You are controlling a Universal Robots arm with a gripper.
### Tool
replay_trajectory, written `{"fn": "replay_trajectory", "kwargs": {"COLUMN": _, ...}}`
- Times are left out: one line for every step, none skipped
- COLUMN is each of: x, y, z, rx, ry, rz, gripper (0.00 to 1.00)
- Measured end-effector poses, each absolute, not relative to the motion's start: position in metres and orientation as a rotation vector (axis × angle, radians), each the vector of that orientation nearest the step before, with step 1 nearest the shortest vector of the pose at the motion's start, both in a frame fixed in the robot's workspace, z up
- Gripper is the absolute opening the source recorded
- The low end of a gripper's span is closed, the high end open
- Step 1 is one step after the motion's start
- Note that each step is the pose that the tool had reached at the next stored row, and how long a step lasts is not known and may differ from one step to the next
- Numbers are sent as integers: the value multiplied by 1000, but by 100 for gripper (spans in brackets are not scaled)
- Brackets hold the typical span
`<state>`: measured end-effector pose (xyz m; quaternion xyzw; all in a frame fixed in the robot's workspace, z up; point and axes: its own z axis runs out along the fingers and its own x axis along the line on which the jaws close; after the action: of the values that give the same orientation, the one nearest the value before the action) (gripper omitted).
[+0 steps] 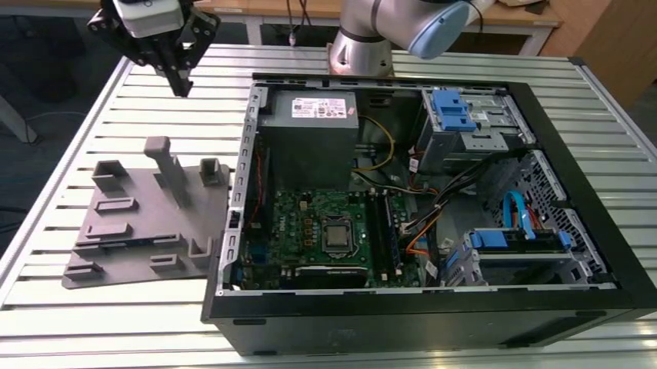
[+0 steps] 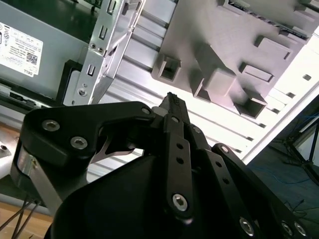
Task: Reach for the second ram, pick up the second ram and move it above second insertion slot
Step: 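Reach for the second ram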
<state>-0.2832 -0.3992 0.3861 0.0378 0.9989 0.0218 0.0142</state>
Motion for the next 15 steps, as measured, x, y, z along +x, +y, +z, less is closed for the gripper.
{"fn": "replay_trajectory", "kwargs": {"x": -285, "y": -399, "z": 386, "rx": 118, "ry": 3110, "rz": 68, "gripper": 7}}
{"fn": "replay_trajectory", "kwargs": {"x": -288, "y": -399, "z": 386, "rx": 118, "ry": 3110, "rz": 68, "gripper": 7}}
{"fn": "replay_trajectory", "kwargs": {"x": -290, "y": -399, "z": 385, "rx": 118, "ry": 3110, "rz": 68, "gripper": 7}}
{"fn": "replay_trajectory", "kwargs": {"x": -292, "y": -399, "z": 385, "rx": 118, "ry": 3110, "rz": 68, "gripper": 7}}
{"fn": "replay_trajectory", "kwargs": {"x": -294, "y": -399, "z": 385, "rx": 118, "ry": 3110, "rz": 68, "gripper": 7}}
{"fn": "replay_trajectory", "kwargs": {"x": -296, "y": -399, "z": 385, "rx": 118, "ry": 3110, "rz": 68, "gripper": 7}}
{"fn": "replay_trajectory", "kwargs": {"x": -298, "y": -399, "z": 384, "rx": 118, "ry": 3110, "rz": 68, "gripper": 7}}
{"fn": "replay_trajectory", "kwargs": {"x": -300, "y": -399, "z": 384, "rx": 118, "ry": 3110, "rz": 68, "gripper": 7}}
{"fn": "replay_trajectory", "kwargs": {"x": -302, "y": -399, "z": 384, "rx": 118, "ry": 3110, "rz": 68, "gripper": 7}}
{"fn": "replay_trajectory", "kwargs": {"x": -304, "y": -399, "z": 383, "rx": 118, "ry": 3110, "rz": 68, "gripper": 7}}
{"fn": "replay_trajectory", "kwargs": {"x": -305, "y": -399, "z": 383, "rx": 118, "ry": 3110, "rz": 68, "gripper": 7}}
{"fn": "replay_trajectory", "kwargs": {"x": -307, "y": -399, "z": 383, "rx": 118, "ry": 3110, "rz": 68, "gripper": 7}}
{"fn": "replay_trajectory", "kwargs": {"x": -308, "y": -399, "z": 383, "rx": 118, "ry": 3110, "rz": 68, "gripper": 7}}
{"fn": "replay_trajectory", "kwargs": {"x": -310, "y": -400, "z": 382, "rx": 118, "ry": 3110, "rz": 68, "gripper": 7}}
{"fn": "replay_trajectory", "kwargs": {"x": -311, "y": -400, "z": 382, "rx": 118, "ry": 3110, "rz": 68, "gripper": 7}}
